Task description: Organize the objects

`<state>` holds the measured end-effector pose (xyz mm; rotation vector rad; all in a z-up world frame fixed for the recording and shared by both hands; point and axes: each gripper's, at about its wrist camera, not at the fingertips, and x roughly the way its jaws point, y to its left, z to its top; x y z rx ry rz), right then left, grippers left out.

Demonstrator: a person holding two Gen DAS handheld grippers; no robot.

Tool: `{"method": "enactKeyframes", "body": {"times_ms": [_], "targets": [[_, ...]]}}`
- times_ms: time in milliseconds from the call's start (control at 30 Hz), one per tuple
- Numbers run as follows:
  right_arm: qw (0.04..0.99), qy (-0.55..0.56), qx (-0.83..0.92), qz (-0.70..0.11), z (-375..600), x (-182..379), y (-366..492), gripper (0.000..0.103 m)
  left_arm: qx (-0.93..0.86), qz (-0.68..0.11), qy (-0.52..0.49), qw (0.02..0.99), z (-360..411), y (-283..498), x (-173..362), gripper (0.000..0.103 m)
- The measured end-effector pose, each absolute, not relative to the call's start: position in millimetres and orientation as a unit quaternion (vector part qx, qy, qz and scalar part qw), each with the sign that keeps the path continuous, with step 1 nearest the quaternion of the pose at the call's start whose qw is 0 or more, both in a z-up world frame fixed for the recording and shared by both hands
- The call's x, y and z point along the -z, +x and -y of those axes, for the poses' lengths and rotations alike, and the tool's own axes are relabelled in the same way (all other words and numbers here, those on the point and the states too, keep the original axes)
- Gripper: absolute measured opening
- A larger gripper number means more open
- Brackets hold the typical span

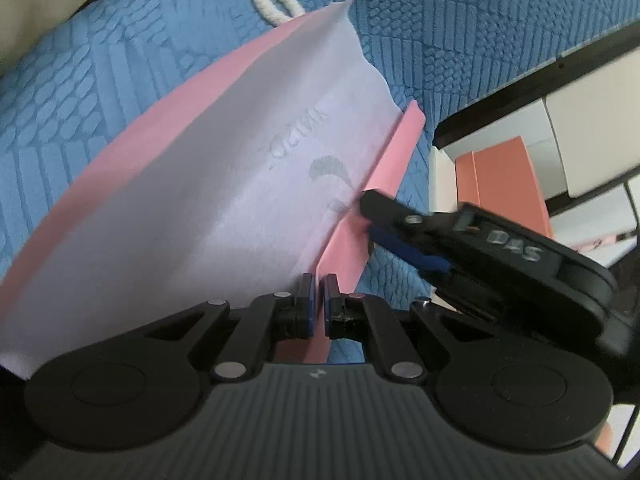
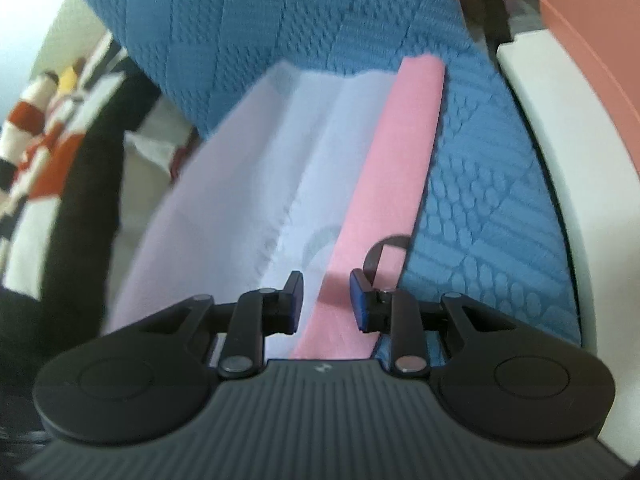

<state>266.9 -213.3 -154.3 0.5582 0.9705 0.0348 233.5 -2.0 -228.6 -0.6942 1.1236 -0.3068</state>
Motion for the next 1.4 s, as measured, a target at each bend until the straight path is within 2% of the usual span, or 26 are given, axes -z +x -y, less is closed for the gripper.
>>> {"method": "enactKeyframes", "body": {"times_ms": [300,667,1033,1167,1267,1400], "targets": [[0.85,0.258,-0.018,-0.458,212,158,268,0.024,0.177,-0.493,-0.287,0.802,-7,232,203,0.006],[0.846,0.27,-0.012,-0.459,214,158,267,0.024,0.195,-0.527,-0.19,0.805,30,232,215,0.006],[0.859,0.248,0.031,-0.446,221,155,270,0.027,0.173,-0.525,-0.193,0.811,20,234,215,0.006],[0.87,0.238,0.065,-0.428,232,153,269,0.032,0.171,-0.527,-0.194,0.809,19,234,216,0.006],[0.863,0.259,0.063,-0.429,240,158,271,0.045,0.171,-0.528,-0.193,0.809,19,234,216,0.006],[0.857,0.288,0.045,-0.426,243,163,275,0.048,0.172,-0.53,-0.193,0.807,17,235,216,0.006]]}}
